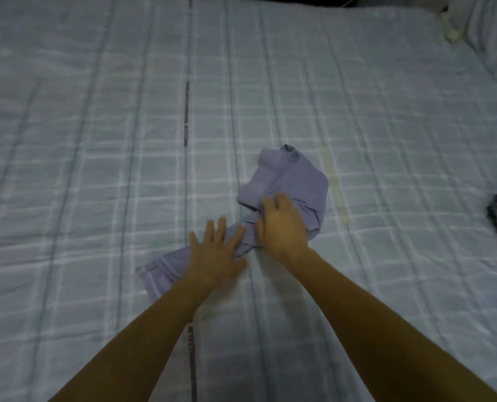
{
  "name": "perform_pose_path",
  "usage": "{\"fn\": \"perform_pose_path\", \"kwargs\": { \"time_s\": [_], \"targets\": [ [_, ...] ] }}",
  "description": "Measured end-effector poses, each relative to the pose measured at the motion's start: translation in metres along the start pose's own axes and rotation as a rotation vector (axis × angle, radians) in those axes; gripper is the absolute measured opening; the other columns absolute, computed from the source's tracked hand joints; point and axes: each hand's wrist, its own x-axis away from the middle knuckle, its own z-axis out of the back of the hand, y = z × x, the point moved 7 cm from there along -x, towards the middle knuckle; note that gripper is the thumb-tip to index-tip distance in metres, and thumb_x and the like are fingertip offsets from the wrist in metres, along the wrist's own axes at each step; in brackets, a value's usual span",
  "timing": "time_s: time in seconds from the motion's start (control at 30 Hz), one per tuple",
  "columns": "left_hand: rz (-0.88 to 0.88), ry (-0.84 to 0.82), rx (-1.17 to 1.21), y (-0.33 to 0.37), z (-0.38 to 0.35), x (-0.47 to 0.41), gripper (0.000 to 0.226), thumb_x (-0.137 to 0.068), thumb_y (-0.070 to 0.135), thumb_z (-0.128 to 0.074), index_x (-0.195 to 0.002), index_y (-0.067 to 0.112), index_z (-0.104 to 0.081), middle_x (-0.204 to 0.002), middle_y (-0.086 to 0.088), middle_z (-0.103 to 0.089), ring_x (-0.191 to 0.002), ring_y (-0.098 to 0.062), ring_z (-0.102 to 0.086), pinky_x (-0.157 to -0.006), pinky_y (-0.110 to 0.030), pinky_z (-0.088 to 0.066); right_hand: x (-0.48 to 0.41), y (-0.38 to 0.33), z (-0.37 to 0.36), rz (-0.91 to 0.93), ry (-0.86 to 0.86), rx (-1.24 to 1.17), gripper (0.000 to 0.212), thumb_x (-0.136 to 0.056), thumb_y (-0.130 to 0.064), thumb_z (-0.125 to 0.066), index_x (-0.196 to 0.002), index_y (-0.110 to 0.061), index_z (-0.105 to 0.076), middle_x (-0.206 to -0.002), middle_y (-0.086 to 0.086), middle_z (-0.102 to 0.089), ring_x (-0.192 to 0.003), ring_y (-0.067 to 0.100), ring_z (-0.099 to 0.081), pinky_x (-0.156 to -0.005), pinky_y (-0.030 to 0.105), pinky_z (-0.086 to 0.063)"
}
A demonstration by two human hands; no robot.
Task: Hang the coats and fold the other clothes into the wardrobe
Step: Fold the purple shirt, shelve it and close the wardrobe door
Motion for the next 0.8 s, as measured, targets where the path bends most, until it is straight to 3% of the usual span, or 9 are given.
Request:
{"fn": "perform_pose_path", "kwargs": {
  "time_s": [0.07,0.1,0.2,0.3,0.4,0.47,0.57,0.7,0.8],
  "targets": [
    [-0.007,0.073,0.043,0.0,-0.027,-0.023,0.067,-0.091,0.062,-0.026,-0.146,0.039,0.006,-0.159,-0.005,-0.001,-0.143,-0.038,-0.008,-0.106,-0.067,-0.016,-0.032,0.008,-0.03,0.001,-0.079,0.112,0.059,-0.091,-0.031,-0.054,-0.142,-0.008,-0.035,-0.144,0.023,-0.034,-0.136,0.038,-0.029,-0.106,0.05,-0.032],
    [-0.011,0.122,0.04,0.002,-0.033,-0.028,0.064,-0.089,0.061,-0.024,-0.145,0.039,0.0,-0.158,-0.005,-0.01,-0.141,-0.042,-0.015,-0.1,-0.073,-0.02,-0.046,0.013,-0.044,-0.019,-0.119,0.172,0.061,-0.093,-0.036,-0.05,-0.145,-0.011,-0.029,-0.148,0.02,-0.028,-0.139,0.034,-0.022,-0.108,0.049,-0.026],
    [0.011,0.131,-0.056,-0.001,-0.053,-0.044,0.061,-0.096,0.055,-0.023,-0.137,0.041,0.02,-0.157,0.003,0.011,-0.143,-0.039,0.006,-0.101,-0.073,-0.009,-0.071,0.025,-0.07,-0.03,-0.041,0.234,0.038,-0.088,-0.023,-0.055,-0.124,-0.011,-0.05,-0.128,0.016,-0.049,-0.12,0.035,-0.043,-0.093,0.045,-0.035],
    [0.044,-0.001,-0.002,-0.004,-0.05,-0.048,0.062,-0.097,0.054,-0.022,-0.14,0.044,0.021,-0.155,0.006,0.023,-0.141,-0.035,0.02,-0.103,-0.071,-0.001,-0.072,0.024,-0.05,-0.056,0.089,-0.043,0.015,-0.081,-0.001,-0.054,-0.093,-0.004,-0.063,-0.094,0.018,-0.064,-0.086,0.035,-0.06,-0.066,0.033,-0.03],
    [0.013,-0.071,0.107,-0.002,-0.041,-0.044,0.07,-0.092,0.062,-0.03,-0.143,0.046,0.016,-0.156,0.007,0.02,-0.142,-0.033,0.017,-0.104,-0.069,-0.003,-0.051,0.01,-0.008,-0.09,0.063,-0.311,0.023,-0.088,0.001,-0.05,-0.104,-0.004,-0.064,-0.098,0.019,-0.067,-0.088,0.034,-0.06,-0.065,0.032,-0.031],
    [0.017,-0.102,0.308,-0.005,-0.025,-0.036,0.083,-0.083,0.067,-0.039,-0.144,0.045,0.012,-0.159,0.0,-0.002,-0.144,-0.032,-0.005,-0.109,-0.064,-0.013,-0.029,-0.002,0.028,-0.089,0.071,-0.426,0.027,-0.091,-0.002,-0.051,-0.113,-0.005,-0.065,-0.105,0.019,-0.067,-0.095,0.034,-0.061,-0.079,0.037,-0.039],
    [-0.048,0.174,0.789,-0.002,0.039,0.005,0.089,-0.067,0.066,-0.045,-0.144,0.041,-0.008,-0.132,-0.004,-0.051,-0.116,-0.027,-0.053,-0.093,-0.042,-0.045,-0.001,-0.017,0.077,-0.081,0.017,-0.603,0.024,-0.095,-0.004,-0.049,-0.113,-0.004,-0.066,-0.104,0.015,-0.068,-0.091,0.027,-0.063,-0.081,0.025,-0.047],
    [-0.084,0.482,0.898,0.002,0.143,0.073,0.092,-0.08,0.043,-0.061,-0.149,0.027,-0.003,-0.144,-0.007,-0.037,-0.12,-0.022,-0.048,-0.093,-0.043,-0.047,0.036,-0.047,0.153,-0.03,0.022,-0.862,0.021,-0.092,-0.005,-0.052,-0.097,-0.011,-0.072,-0.093,0.004,-0.071,-0.084,0.016,-0.067,-0.074,0.029,-0.056],
    [-0.148,0.557,0.873,0.008,0.207,0.13,0.063,-0.07,0.044,-0.054,-0.128,0.019,-0.048,-0.127,-0.011,-0.056,-0.111,-0.028,-0.056,-0.09,-0.045,-0.049,0.068,-0.088,0.227,0.072,0.028,-0.882,0.026,-0.092,-0.002,-0.05,-0.096,-0.013,-0.072,-0.096,0.004,-0.072,-0.088,0.016,-0.067,-0.073,0.027,-0.056]
  ]
}}
